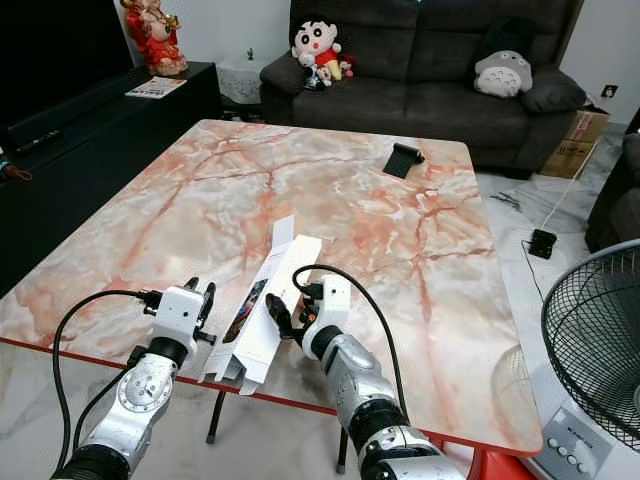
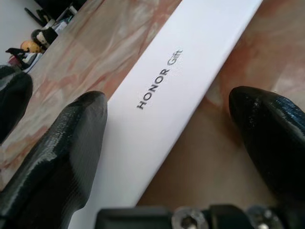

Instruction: Picking trash to rubbish bin

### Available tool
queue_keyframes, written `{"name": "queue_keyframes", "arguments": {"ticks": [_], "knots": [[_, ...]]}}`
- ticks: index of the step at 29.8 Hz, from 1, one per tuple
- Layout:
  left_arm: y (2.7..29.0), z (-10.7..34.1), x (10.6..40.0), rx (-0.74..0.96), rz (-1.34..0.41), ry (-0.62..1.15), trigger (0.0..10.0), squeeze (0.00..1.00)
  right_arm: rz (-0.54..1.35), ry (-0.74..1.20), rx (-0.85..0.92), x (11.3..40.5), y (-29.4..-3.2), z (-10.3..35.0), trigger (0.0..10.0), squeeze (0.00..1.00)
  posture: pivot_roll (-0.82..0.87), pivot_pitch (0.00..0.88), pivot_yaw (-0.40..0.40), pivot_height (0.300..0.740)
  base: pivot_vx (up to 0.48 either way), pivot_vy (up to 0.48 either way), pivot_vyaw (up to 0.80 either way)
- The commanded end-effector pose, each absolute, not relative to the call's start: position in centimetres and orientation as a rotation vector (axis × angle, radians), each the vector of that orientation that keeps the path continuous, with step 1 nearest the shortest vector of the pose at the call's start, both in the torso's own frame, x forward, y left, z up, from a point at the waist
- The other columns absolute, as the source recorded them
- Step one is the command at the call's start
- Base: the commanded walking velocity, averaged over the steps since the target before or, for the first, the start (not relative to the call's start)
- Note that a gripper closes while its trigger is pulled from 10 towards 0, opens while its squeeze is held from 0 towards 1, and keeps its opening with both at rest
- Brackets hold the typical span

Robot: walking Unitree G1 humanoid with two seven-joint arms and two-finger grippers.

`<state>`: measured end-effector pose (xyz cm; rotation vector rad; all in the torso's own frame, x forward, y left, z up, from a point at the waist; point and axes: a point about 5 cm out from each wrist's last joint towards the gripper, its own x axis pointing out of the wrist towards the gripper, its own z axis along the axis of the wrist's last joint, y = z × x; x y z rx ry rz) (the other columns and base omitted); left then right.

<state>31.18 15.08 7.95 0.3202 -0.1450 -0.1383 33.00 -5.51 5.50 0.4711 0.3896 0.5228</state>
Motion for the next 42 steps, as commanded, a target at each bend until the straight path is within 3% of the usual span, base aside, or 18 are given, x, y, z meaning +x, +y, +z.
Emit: {"name": "queue_keyframes", "arguments": {"ticks": [1,10,11,12,13,42], "knots": [[14.96,7.59,31.11,0.325,-0.153,-0.120,10.0,0.00,0.611,0.387,0.528,32.47,-1.97,6.40,10.0,0.00,0.05,0.000,-0.011,0.740,0.000,0.000,0.00],[14.84,7.58,31.11,0.322,-0.158,-0.120,10.0,0.00,0.662,0.412,0.514,32.06,-1.17,6.31,10.0,0.00,0.05,0.000,-0.013,0.740,0.000,0.000,0.00],[14.83,7.58,31.11,0.322,-0.158,-0.120,10.0,0.00,0.664,0.412,0.517,32.04,-1.15,6.32,1.3,0.00,0.05,0.000,-0.013,0.740,0.000,0.000,0.00],[14.83,7.57,31.11,0.322,-0.158,-0.120,10.0,0.00,0.665,0.412,0.518,32.04,-1.13,6.32,1.3,0.00,0.05,0.000,-0.013,0.740,0.000,0.000,0.00],[14.82,7.56,31.10,0.322,-0.159,-0.119,10.0,0.00,0.666,0.411,0.518,32.03,-1.13,6.33,0.0,0.00,0.05,0.000,-0.013,0.740,0.000,0.000,0.00],[14.61,7.53,31.13,0.326,-0.171,-0.117,10.0,0.00,0.669,0.423,0.599,31.83,-1.29,6.13,0.0,0.00,0.05,0.000,-0.009,0.740,0.000,0.000,0.00]]}}
